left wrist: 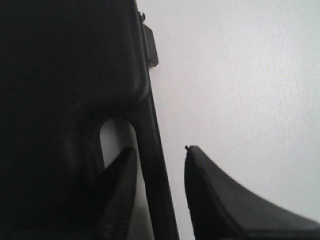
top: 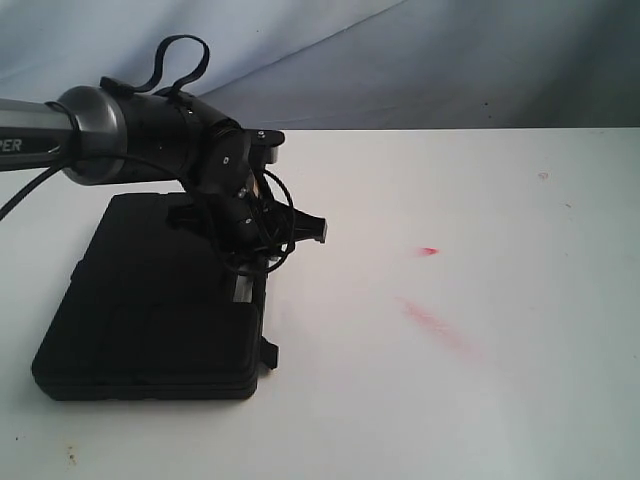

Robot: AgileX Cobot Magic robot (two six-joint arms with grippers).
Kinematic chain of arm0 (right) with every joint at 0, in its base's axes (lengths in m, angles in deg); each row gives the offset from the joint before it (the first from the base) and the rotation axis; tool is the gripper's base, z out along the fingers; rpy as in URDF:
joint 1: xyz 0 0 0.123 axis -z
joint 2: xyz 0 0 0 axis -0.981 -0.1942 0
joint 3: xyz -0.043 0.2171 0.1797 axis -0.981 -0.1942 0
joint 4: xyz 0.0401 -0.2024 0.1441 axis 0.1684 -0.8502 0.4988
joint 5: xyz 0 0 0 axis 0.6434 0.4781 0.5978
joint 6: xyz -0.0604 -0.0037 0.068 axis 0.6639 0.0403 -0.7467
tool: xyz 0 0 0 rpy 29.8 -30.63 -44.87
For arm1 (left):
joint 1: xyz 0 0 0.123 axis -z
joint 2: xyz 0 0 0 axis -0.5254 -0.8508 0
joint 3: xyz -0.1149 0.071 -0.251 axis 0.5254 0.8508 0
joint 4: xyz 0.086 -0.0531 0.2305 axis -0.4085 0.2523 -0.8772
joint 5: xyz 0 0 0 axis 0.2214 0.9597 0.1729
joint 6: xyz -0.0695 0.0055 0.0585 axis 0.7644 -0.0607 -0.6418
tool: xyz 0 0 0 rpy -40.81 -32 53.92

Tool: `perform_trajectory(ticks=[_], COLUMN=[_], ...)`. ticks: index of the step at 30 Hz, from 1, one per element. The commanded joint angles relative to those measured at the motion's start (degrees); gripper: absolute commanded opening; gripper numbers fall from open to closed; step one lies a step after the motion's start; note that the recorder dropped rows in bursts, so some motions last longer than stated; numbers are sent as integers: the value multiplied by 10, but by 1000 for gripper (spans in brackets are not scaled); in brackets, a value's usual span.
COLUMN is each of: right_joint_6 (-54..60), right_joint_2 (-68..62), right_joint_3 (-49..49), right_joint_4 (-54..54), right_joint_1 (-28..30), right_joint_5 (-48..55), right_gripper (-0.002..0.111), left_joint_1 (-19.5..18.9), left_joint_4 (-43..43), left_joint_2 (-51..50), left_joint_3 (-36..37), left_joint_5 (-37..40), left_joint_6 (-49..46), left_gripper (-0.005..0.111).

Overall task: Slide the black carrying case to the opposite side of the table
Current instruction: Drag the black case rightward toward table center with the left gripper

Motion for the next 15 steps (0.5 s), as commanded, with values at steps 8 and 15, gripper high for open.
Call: perform_trajectory(ticks=[8,15], right_joint_6=[2,2], right_joint_2=[4,4], right_joint_3=[-2,-2], right_joint_4=[-9,-9], right_joint_1=[4,4], right_joint_5=[1,1], right_gripper=[0,0], left_joint_1=[-15,-15], left_joint_4=[3,8], left_joint_2=[-9,-41], left_joint_3=[-3,-3], left_joint_5=[-3,-3], left_joint_6=[3,3], left_gripper=[33,33])
